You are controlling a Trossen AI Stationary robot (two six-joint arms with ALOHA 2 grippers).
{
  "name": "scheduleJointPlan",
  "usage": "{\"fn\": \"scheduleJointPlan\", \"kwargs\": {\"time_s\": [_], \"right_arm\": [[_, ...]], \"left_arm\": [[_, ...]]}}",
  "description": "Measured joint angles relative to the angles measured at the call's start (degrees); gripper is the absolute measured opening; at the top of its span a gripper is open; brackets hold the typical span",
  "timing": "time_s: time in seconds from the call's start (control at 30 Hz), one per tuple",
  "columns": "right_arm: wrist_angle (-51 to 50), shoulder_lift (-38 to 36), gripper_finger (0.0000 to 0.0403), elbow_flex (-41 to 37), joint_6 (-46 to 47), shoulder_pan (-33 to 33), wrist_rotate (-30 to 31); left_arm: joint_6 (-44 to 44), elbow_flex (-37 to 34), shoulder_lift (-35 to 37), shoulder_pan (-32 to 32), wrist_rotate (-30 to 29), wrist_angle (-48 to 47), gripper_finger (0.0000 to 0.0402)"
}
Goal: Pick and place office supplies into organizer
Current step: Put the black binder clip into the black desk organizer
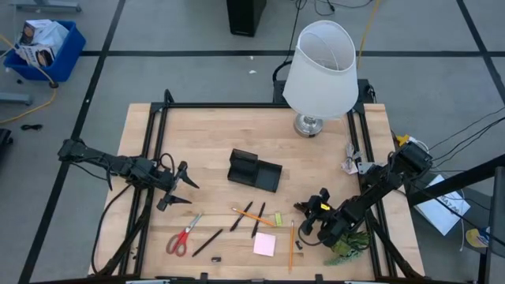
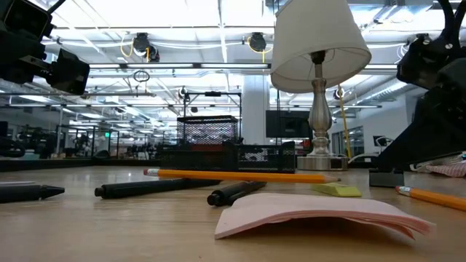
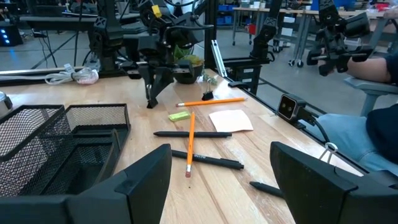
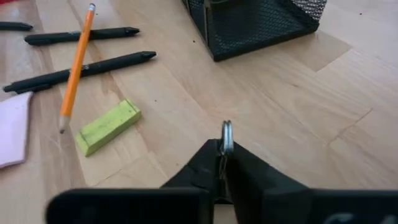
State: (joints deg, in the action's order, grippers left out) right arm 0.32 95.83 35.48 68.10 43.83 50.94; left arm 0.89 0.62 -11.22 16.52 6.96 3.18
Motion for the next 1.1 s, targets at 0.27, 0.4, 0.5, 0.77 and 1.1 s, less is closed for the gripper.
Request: {"fn": "scheduleJointPlan", "kwargs": {"time_s": [0.27,0.4,0.5,0.77,1.1], "right_arm": [[10.1,0.0,0.0014,0.0,-8.3,-1.6,0.1],[21.2,0.0,0.0006,0.0,-18.0,-3.7,0.1],[31.8,0.0,0.0004,0.0,-27.5,-5.9,-0.3],[45.0,5.8,0.0007,3.5,-41.4,-13.9,-9.8],[45.8,15.7,0.0008,18.5,-60.9,-22.1,-15.1]], "left_arm": [[0.0,0.0,0.0,0.0,0.0,0.0,0.0274],[0.0,0.0,0.0,0.0,0.0,0.0,0.0273],[0.0,0.0,0.0,0.0,0.0,0.0,0.0274],[0.0,0.0,0.0,0.0,0.0,0.0,0.0274],[0.0,0.0,0.0,0.0,0.0,0.0,0.0274]]}}
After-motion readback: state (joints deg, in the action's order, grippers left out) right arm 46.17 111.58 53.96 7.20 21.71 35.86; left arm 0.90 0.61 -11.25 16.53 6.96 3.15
